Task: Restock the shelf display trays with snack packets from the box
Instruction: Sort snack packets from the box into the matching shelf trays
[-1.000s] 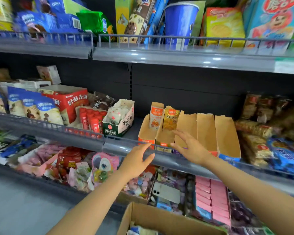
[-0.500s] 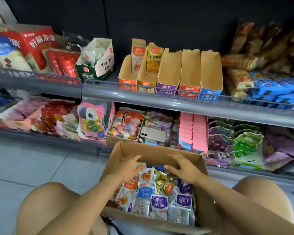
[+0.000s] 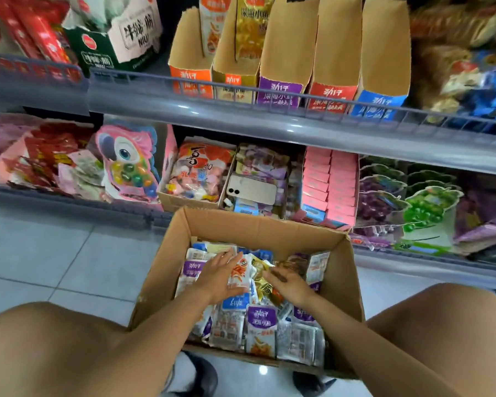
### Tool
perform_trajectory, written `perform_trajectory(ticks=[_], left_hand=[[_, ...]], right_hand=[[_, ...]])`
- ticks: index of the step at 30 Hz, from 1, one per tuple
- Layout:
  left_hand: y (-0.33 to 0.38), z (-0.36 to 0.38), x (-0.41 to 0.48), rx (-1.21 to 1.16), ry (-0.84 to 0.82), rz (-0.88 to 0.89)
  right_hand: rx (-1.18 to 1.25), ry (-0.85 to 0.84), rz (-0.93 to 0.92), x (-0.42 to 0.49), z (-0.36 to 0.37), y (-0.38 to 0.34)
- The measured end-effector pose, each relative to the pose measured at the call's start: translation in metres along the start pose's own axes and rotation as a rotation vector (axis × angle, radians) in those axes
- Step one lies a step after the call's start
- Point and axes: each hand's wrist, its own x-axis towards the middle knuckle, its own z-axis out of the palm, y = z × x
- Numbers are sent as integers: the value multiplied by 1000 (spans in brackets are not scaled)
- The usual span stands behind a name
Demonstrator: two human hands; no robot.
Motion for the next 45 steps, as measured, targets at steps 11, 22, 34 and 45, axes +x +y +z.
perform_trajectory(ticks=[11, 22, 34, 45], left_hand=[[13, 6, 16, -37, 175, 28], [18, 20, 27, 215, -16, 109], [28, 2, 12, 5, 185, 160], [64, -88, -29, -620, -21, 71]], right_hand=[[392, 7, 25, -2, 6, 4], [305, 220, 108, 19, 22, 27], [397, 92, -5, -3, 0, 11], [536, 175, -316, -60, -52, -56]])
